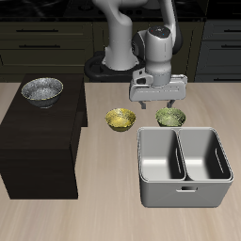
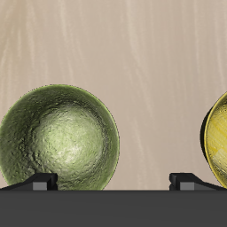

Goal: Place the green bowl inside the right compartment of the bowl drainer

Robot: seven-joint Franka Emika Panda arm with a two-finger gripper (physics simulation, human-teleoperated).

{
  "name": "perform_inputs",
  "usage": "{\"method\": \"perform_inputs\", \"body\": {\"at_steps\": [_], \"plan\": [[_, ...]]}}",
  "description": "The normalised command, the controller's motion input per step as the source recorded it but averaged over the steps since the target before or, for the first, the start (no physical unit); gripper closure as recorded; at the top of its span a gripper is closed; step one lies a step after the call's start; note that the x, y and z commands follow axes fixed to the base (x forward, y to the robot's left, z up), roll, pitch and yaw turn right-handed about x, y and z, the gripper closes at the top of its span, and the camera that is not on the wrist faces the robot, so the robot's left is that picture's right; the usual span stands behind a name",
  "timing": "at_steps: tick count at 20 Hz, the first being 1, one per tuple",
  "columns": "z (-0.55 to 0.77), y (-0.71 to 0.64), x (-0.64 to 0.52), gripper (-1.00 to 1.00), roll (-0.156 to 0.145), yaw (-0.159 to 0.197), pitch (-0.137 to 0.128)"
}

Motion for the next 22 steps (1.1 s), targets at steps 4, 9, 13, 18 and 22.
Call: {"method": "perform_inputs", "body": {"at_steps": [4,9,13,18,22], "plan": [[-0.20,0.02,0.00,-1.00,0.005,0.000,0.021],[-0.17,0.04,0.00,-1.00,0.018,0.021,0.012],[-0.15,0.10,-0.03,-1.00,0.072,0.028,0.001],[-0.06,0.03,0.02,1.00,0.024,-0.004,0.017],[-0.03,-0.04,0.03,1.00,0.003,-0.003,0.014]]}}
